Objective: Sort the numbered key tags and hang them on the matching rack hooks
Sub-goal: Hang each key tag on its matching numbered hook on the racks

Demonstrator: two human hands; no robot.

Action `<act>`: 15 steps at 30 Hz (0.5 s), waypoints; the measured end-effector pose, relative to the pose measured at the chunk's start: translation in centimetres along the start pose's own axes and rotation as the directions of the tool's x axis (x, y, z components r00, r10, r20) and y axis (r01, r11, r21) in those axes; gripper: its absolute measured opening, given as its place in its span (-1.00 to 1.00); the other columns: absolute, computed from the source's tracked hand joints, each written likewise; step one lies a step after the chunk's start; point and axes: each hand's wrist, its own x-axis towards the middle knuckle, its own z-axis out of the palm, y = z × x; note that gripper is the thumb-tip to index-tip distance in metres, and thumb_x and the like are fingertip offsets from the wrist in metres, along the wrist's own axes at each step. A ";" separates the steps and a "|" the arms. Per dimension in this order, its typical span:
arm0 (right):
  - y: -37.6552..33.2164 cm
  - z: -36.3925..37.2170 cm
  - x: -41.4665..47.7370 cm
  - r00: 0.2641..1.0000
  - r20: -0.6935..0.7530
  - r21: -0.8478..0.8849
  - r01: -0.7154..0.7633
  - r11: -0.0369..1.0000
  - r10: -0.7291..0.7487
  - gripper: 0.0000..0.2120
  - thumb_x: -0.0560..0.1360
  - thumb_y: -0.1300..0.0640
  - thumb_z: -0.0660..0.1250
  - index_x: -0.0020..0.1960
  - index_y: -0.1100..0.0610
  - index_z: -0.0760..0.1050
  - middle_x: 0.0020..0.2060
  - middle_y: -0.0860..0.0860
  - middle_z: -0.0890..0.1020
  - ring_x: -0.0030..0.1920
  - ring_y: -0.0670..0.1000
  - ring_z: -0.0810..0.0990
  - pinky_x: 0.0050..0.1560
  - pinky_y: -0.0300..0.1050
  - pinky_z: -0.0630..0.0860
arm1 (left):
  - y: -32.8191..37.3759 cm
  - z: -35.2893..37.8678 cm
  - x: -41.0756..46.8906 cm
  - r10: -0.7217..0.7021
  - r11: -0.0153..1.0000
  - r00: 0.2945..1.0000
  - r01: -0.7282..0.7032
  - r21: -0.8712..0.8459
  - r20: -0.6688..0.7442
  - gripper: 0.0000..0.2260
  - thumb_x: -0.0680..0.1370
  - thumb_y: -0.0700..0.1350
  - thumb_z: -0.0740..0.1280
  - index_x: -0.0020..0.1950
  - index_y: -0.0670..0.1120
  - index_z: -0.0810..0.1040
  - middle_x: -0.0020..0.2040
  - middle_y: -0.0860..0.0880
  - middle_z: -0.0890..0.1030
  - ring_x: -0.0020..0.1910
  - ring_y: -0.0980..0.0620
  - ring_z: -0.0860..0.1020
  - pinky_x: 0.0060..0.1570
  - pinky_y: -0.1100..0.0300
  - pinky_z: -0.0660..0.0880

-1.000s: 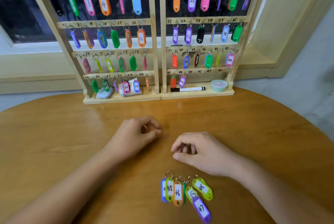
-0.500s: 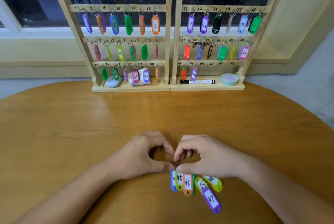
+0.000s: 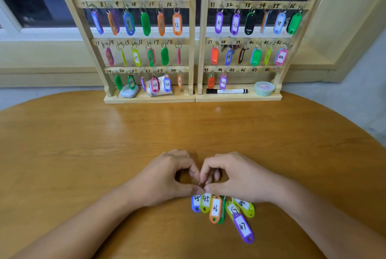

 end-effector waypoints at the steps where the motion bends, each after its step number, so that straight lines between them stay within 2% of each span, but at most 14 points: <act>1: 0.0 0.0 0.0 1.000 -0.002 0.040 -0.012 0.999 0.012 -0.85 0.49 0.16 0.55 -0.03 -0.06 0.68 -0.14 -0.14 0.70 -0.09 -0.10 0.62 -0.07 -0.25 0.53 | -0.1 0.0 0.0 -0.001 1.000 1.000 0.001 -0.009 0.004 -0.77 0.46 0.17 0.62 0.01 0.13 0.69 -0.02 0.18 0.63 0.08 0.12 0.58 0.15 0.14 0.50; 6: 0.4 -0.8 0.2 0.997 -0.064 0.232 -0.029 0.972 0.045 -0.86 0.50 0.21 0.59 -0.01 0.03 0.69 -0.13 -0.03 0.74 -0.21 -0.23 0.57 -0.15 -0.36 0.47 | -0.2 -0.3 0.2 -0.025 0.999 0.999 0.026 -0.042 0.032 -0.80 0.47 0.13 0.62 0.02 0.14 0.72 -0.01 0.16 0.65 0.09 0.07 0.59 0.11 0.12 0.52; 9: 1.1 -1.7 0.6 0.986 -0.164 0.322 0.017 0.947 0.038 -0.84 0.49 0.25 0.60 0.01 0.10 0.69 -0.10 0.04 0.74 -0.13 -0.12 0.65 -0.05 -0.25 0.57 | -0.2 -0.3 0.2 -0.032 0.995 0.999 0.034 -0.091 0.023 -0.82 0.48 0.07 0.64 -0.04 0.10 0.70 -0.04 0.13 0.67 -0.02 0.05 0.58 -0.02 0.19 0.51; 12: 1.9 -2.9 1.1 0.955 -0.295 0.351 0.068 0.934 0.041 -0.84 0.48 0.27 0.60 0.01 0.13 0.68 -0.12 0.07 0.75 -0.11 -0.04 0.69 0.00 -0.16 0.63 | -0.2 -0.6 0.3 -0.087 0.982 0.996 0.089 -0.167 0.023 -0.85 0.50 -0.01 0.63 -0.10 0.05 0.68 -0.16 0.11 0.68 -0.22 0.15 0.52 -0.17 0.24 0.45; 15: 2.5 -5.1 1.7 0.911 -0.406 0.343 0.083 0.936 0.068 -0.85 0.48 0.29 0.60 0.01 0.17 0.68 -0.13 0.11 0.76 -0.12 -0.02 0.71 -0.01 -0.16 0.64 | -0.3 -1.0 0.8 -0.118 0.984 0.993 0.119 -0.134 0.017 -0.85 0.51 0.01 0.62 -0.11 0.06 0.68 -0.22 0.08 0.68 -0.27 0.16 0.50 -0.21 0.21 0.45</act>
